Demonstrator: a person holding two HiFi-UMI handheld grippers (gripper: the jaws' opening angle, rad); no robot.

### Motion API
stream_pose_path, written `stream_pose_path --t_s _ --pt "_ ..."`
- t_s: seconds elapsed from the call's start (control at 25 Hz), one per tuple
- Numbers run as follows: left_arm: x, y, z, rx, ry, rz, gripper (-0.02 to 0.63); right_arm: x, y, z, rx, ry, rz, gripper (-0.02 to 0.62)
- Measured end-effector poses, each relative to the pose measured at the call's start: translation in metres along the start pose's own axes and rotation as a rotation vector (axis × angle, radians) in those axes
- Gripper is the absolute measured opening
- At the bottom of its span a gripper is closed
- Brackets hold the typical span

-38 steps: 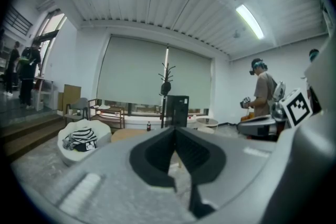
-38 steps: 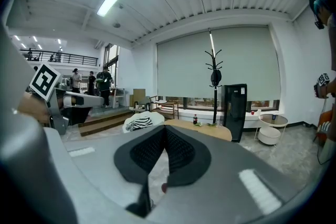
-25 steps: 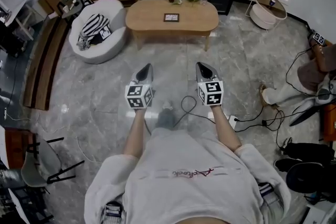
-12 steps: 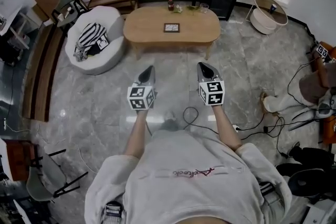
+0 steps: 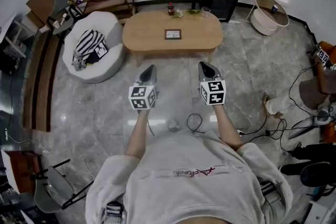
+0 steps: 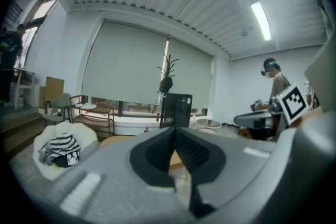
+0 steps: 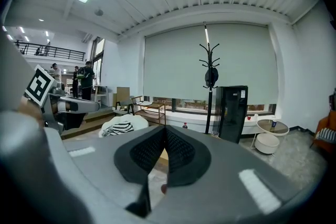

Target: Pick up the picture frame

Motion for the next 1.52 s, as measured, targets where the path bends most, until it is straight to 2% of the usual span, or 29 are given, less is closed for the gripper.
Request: stream_pose_path --t_s 0.4,0.84,1.52 --pt "0.000 -0.058 -0.061 -0.024 -0.003 -0.005 0.000 -0.007 -0.079 -0.001 -0.021 0.004 -0.008 0.005" --pt "-0.007 -0.100 -0.096 -0.044 0.007 -0.015 0.000 -0.014 -0.127 0.010 -0.053 0.001 -0.016 0.005" --pt "-0.018 -0.109 -0.089 -0.065 0.017 -0.038 0.000 -0.032 -0.119 0.020 -0.079 -0.017 -0.047 0.005"
Point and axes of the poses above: the fingertips, and each gripper's own axes: y backward along the fingers, z to its right, x out of its top, the point moved 4 cm from there along y, backward along the fingers, and after that the axes turned 11 degrees about z, right-handed, at the moved point
